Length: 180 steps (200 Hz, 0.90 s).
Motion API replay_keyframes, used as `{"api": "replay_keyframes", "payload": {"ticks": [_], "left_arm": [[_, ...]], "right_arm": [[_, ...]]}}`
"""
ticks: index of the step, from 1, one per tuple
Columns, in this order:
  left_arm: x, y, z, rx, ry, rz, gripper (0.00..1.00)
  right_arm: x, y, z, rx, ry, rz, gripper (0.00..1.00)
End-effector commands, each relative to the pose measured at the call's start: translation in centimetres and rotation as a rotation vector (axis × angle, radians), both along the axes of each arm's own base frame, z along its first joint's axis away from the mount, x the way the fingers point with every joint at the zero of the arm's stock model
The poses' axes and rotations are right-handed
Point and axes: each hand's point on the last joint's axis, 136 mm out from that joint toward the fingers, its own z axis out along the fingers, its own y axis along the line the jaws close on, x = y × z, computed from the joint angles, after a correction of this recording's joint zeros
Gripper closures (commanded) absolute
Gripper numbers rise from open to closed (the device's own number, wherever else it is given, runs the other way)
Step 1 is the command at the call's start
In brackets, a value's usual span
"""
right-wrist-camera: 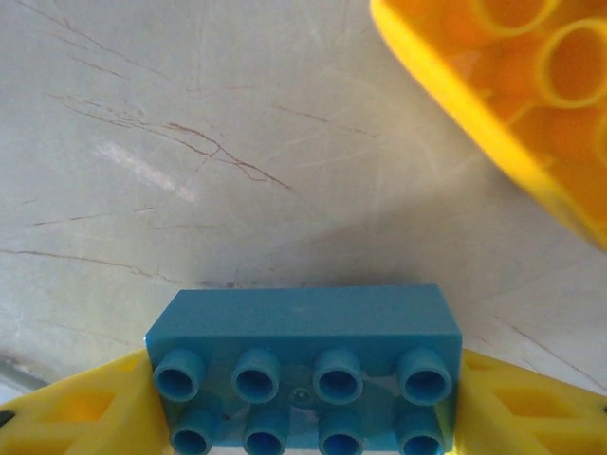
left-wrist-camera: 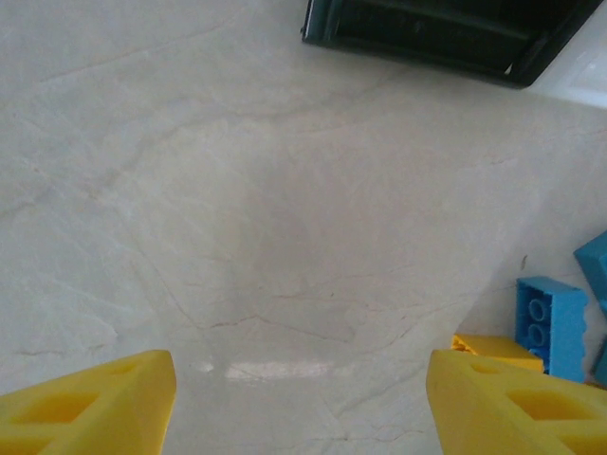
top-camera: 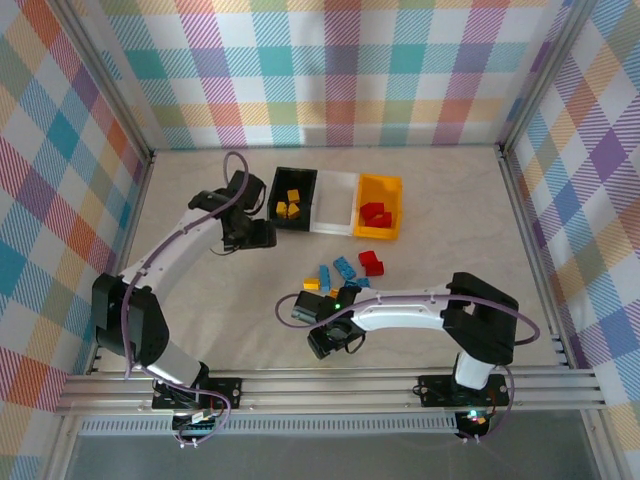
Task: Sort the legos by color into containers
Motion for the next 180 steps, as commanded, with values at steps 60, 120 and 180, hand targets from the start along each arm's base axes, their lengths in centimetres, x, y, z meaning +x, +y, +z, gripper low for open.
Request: {"api": "replay_keyframes", "payload": {"ticks": [60,120,180], "left_arm": [[-5.9,-2.5,-2.7,0.035,0.012,-0.074,0.29],[-9.4,-4.2,-4.7,-0.010,0.018,-0.091,0.29],[-9.3,-7.8,-7.1,-0.031,0.047,-0.151,0.29]], "right_arm": [[16.4,-0.8,13.0,0.240,-0.237,-0.141,0.39],[29.4,-0.3,11.7,0.271,-0.268,-0.237,0.39],[34.3,-0.5,9.6,0.263,-0.249,-0.283,0.33]]}}
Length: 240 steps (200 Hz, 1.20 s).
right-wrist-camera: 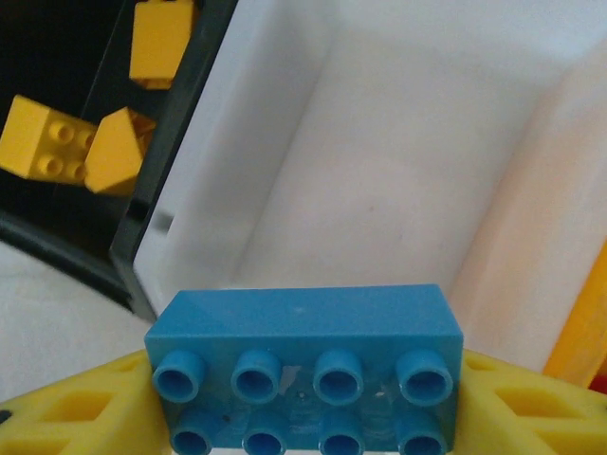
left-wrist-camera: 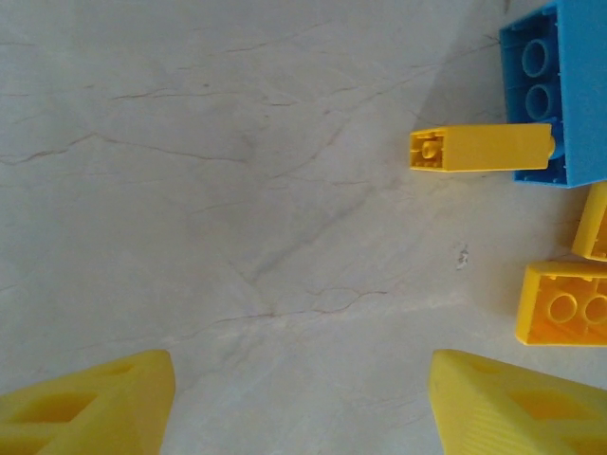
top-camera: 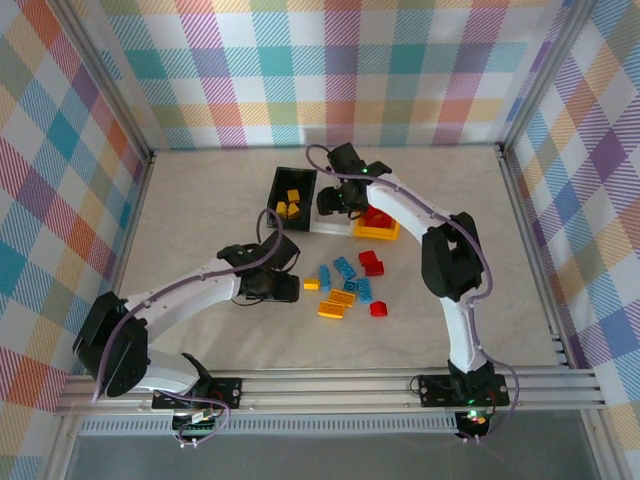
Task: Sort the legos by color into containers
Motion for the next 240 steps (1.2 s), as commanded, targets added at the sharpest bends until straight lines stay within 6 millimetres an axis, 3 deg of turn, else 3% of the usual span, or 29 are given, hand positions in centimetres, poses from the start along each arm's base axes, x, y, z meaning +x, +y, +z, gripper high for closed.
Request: {"api": "replay_keyframes", "payload": {"ticks": [1,38,95,133,169,211,240], "left_arm": [[0.7,-1.7,-0.7,-0.031,-0.006,0.003,0.29],[1.9,-3.7,-1.8,-0.044,0.008,-0.033,0.29],[2.9,-7.2,-3.4,-0.067,0.038,-0.081,0.29],[3.9,-7.4,-4.8,-0.010,0.050,-0.095,0.29],[4.9,-7.6,-5.6,0.039,0.043,-0.107,0.30],[6.3,-7.3,-6.0,0.082,0.032,-0.104,0.32],[5.9,-6.7,-6.5,0.097,0.052,-0.102,0.36]], "right_arm": [[0.5,0.5,0.9,0.016,-0.004,0.031,0.33],[1.0,0.5,0.9,0.024,-0.006,0.029,0.31],[0.6,0.2,1.8,0.036,-0.010,0.030,0.20],[-0.3,-0.2,4.2,0.069,-0.032,0.035,0.20],[-2.5,-1.0,6.8,0.128,-0.066,0.027,0.20],[-5.6,-2.2,7.6,0.174,-0.058,0.022,0.20],[-7.1,-3.4,8.3,0.167,-0.067,0.017,0.20]]}}
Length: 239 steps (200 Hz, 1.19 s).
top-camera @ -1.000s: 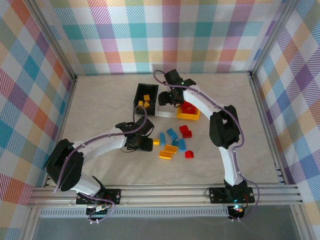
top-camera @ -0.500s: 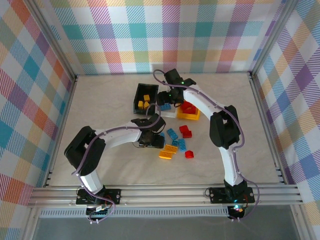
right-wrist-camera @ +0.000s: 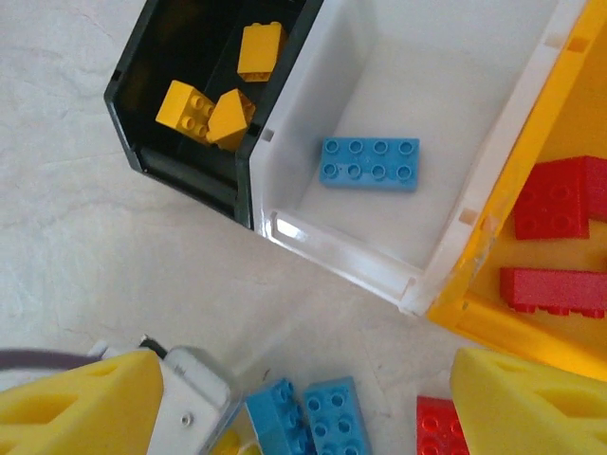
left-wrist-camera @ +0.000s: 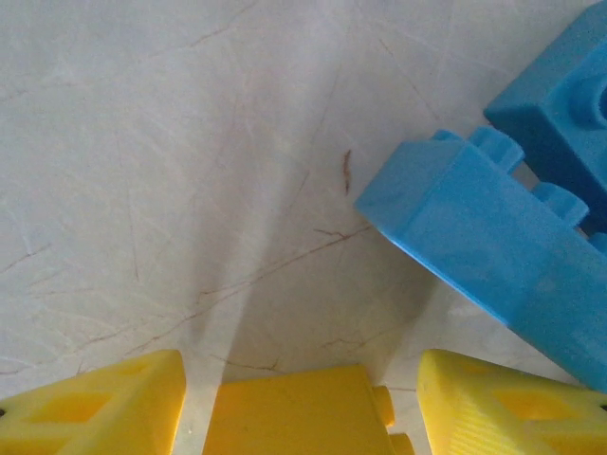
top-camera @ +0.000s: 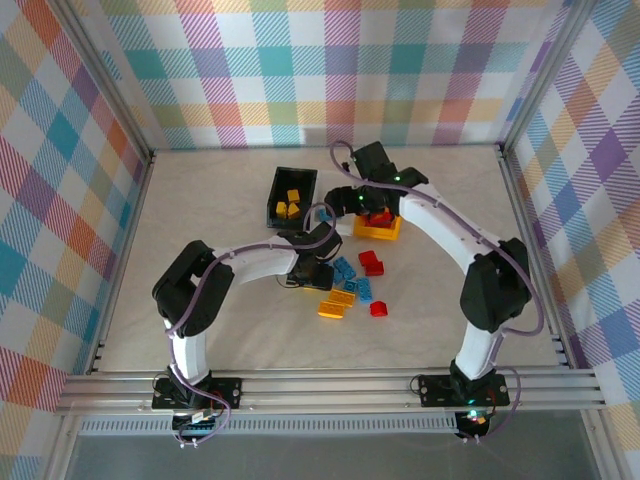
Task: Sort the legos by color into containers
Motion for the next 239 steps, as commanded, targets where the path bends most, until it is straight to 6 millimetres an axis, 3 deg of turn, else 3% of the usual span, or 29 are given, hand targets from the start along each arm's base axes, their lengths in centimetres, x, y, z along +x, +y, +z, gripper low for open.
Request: {"api": "replay_keyframes", "payload": {"ticks": [1,28,73,97,129,157,185,212,239], "left_arm": [[-0.2,1.1,-0.4,0.049,0.019,-0.002,0.36],[-1.0,1.2,-1.0,0.037,0.053,0.011,0.38],[-0.9,1.4,-0.7,0.044,0.044,0.012,0.57],[-0.8,1.7,0.9,0.050,0.022,0.012,0.58],[0.1,3.6,4.9,0.050,-0.034,0.026,0.58],[3.4,5.8,8.9,0.018,-0.099,0.072,0.57],[8.4,7.5,12.8,-0.013,-0.167,0.118,0.57],[13.2,8.0,13.7,-0.019,-0.178,0.140,0.57],[16.7,7.7,14.1,-0.025,-0.191,0.151,0.57]], "right_arm": [[-1.0,-0.7,0.7,0.024,-0.004,-0.013,0.20],[-1.6,-1.6,0.8,0.006,-0.012,-0.023,0.20],[-2.8,-1.6,0.4,0.025,0.002,-0.024,0.20],[-4.8,-1.9,0.4,0.023,0.010,-0.012,0.20],[-9.3,-3.7,0.6,0.028,0.033,-0.012,0.20],[-13.3,-5.7,-0.7,0.041,0.075,-0.015,0.20],[-17.5,-7.1,-4.3,-0.008,0.202,-0.005,0.20],[-20.7,-7.8,-7.3,-0.072,0.297,-0.013,0.20],[-22.2,-8.1,-9.6,-0.110,0.350,-0.030,0.20]]}}
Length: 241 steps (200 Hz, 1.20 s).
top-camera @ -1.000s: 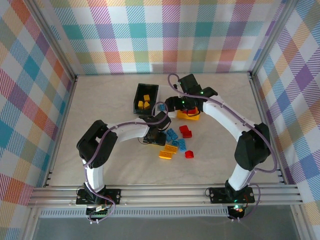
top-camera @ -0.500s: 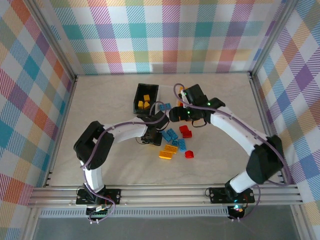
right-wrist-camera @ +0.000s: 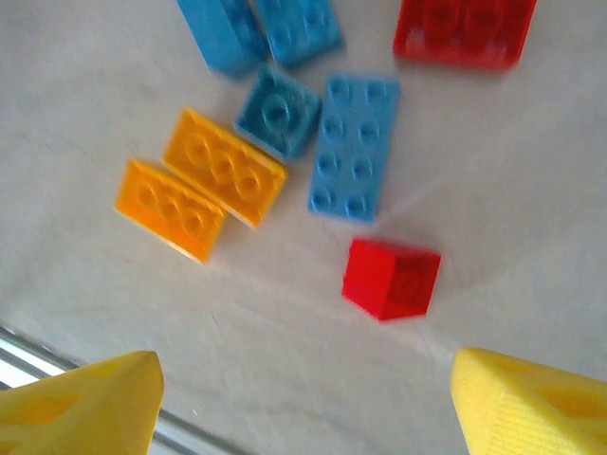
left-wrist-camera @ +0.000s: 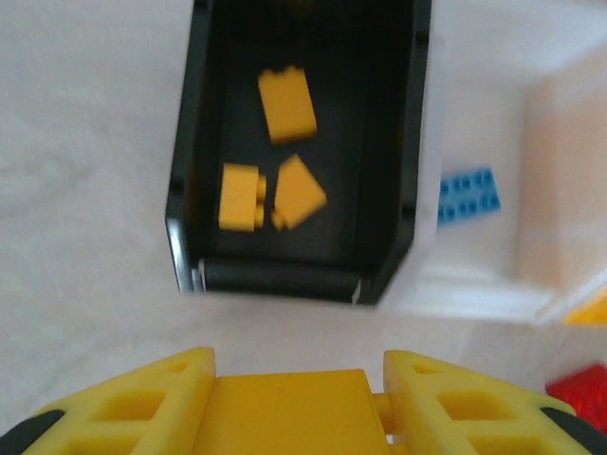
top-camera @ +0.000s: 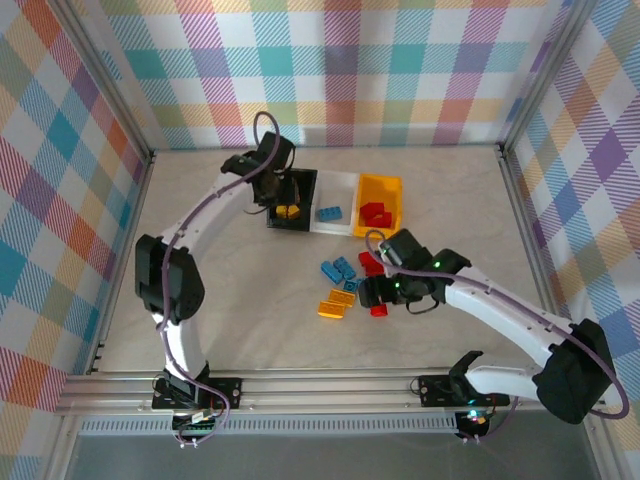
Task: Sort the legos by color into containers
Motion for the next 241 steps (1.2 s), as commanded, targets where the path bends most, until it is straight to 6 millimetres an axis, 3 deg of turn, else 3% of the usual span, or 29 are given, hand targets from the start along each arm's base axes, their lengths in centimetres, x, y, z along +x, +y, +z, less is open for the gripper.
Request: {"api": "replay_keyframes", "payload": {"ticks": [1,41,74,122,152,188,241], "left_arm": [[0.9,0.1,-2.3,0.053,0.089,-0.036,0.57],[3.9,-0.5,-3.1,0.062,0.095,-0.026,0.57],[4.9,0.5,-5.8,0.076,0.138,0.006,0.57],[5.6,1.1,-8.5,0.073,0.180,0.023,0.56],[5.7,0.9,-9.6,0.070,0.199,0.022,0.48],[5.7,0.8,-9.5,0.062,0.198,0.019,0.39],[5.4,0.5,-7.6,0.028,0.177,0.015,0.38]], "right_arm": [[-1.8,-0.5,-1.5,-0.032,0.068,-0.041,0.20],[-3.0,-1.2,-3.8,-0.090,0.106,-0.050,0.20],[-3.2,-1.1,-5.3,-0.106,0.123,-0.051,0.20],[-1.9,-1.0,-6.6,-0.144,0.098,-0.075,0.21],[-0.8,-0.6,-7.5,-0.167,0.078,-0.077,0.22],[0.3,-0.5,-8.7,-0.218,0.075,-0.083,0.23],[1.2,0.0,-9.4,-0.240,0.072,-0.087,0.36]]}}
